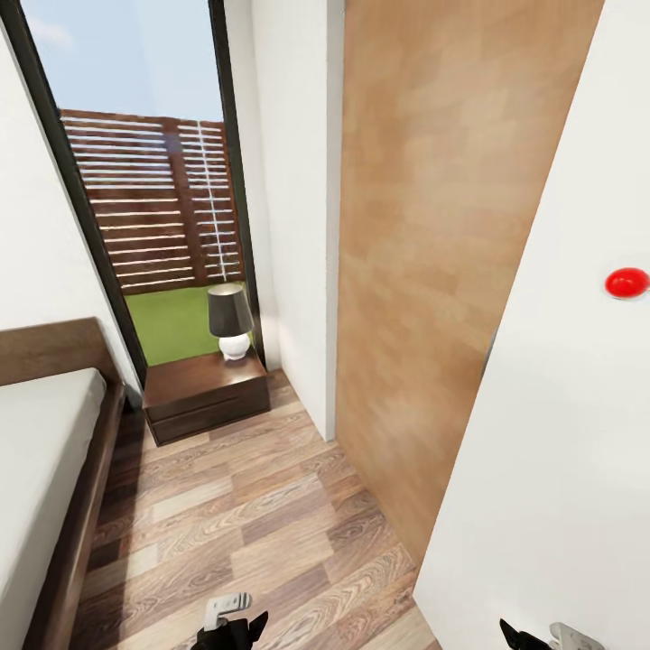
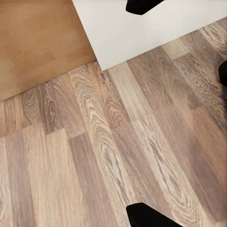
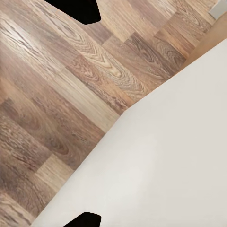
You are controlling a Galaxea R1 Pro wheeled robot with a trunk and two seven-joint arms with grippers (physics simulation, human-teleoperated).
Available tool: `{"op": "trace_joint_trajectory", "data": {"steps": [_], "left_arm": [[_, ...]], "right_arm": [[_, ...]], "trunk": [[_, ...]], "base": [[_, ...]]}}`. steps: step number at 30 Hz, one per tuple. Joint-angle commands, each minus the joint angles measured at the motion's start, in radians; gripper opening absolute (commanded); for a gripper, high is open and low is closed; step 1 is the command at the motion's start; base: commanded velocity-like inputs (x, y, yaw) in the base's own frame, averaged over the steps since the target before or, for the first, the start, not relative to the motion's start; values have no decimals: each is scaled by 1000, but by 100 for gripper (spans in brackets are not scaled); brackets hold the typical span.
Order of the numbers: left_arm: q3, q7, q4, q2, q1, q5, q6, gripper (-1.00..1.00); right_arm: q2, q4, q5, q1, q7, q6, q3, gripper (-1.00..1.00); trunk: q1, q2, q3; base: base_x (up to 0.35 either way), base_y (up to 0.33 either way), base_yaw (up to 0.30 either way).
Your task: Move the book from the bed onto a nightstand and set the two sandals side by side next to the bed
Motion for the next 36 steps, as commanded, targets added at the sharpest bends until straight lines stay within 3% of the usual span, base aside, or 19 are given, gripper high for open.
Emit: {"op": "trace_joint_trajectory", "data": {"steps": [1,36], "left_arm": [[9,-1,0,0,-1,-10,-4,100],[9,-1,0,0,-1,-10,-4,100]], "right_arm": [[-1,5,-2,-2,8,-5,-8,100],[0,5,-1,-2,7,-5,-8,100]], "trunk": [[1,-2,-2],[1,-2,27]], "base": [[0,0,-9],[0,0,-1]]}}
